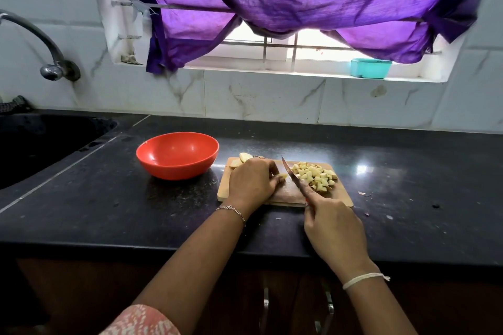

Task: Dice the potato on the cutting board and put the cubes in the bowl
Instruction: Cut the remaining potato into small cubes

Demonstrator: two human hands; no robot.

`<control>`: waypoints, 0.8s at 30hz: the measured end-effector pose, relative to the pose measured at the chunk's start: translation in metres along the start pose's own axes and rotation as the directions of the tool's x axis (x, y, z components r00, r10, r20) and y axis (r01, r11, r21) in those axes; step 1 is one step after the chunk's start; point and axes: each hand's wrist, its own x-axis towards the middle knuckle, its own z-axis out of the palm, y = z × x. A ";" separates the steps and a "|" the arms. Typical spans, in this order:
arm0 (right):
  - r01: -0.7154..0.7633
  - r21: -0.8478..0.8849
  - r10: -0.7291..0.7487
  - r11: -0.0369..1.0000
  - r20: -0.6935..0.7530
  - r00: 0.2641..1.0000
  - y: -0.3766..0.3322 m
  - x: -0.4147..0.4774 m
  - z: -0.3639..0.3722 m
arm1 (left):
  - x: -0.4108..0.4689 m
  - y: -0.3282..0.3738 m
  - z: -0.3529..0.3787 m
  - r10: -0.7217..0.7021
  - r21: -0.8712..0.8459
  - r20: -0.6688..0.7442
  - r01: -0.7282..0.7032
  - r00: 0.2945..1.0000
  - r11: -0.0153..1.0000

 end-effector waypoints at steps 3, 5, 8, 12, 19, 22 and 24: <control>0.020 -0.002 -0.020 1.000 -0.010 1.000 0.000 -0.003 0.002 | -0.001 0.001 0.000 -0.017 -0.007 -0.004 0.017 1.000 1.000; 0.021 -0.008 -0.021 1.000 -0.002 1.000 0.000 -0.004 0.003 | -0.001 0.000 0.000 -0.038 -0.020 0.006 0.038 0.999 0.999; 0.031 -0.040 -0.030 0.999 0.012 0.999 -0.001 -0.004 0.004 | 0.000 -0.001 0.000 -0.068 -0.044 0.022 0.068 0.997 0.997; 0.054 -0.053 -0.054 0.997 0.005 0.999 -0.001 -0.004 0.004 | 0.001 -0.001 0.001 -0.097 -0.072 0.045 0.100 0.994 0.992; 0.099 -0.116 -0.099 0.988 0.002 0.995 -0.001 -0.003 0.008 | 0.003 -0.002 0.001 -0.118 -0.091 0.067 0.124 0.991 0.988; 0.125 -0.214 -0.120 0.969 0.039 0.992 -0.006 0.001 0.011 | 0.003 -0.003 0.002 -0.129 -0.098 0.084 0.137 0.988 0.986; 0.155 -0.248 -0.146 0.956 0.056 0.988 -0.010 0.002 0.011 | 0.004 -0.004 0.002 -0.130 -0.101 0.092 0.139 0.987 0.985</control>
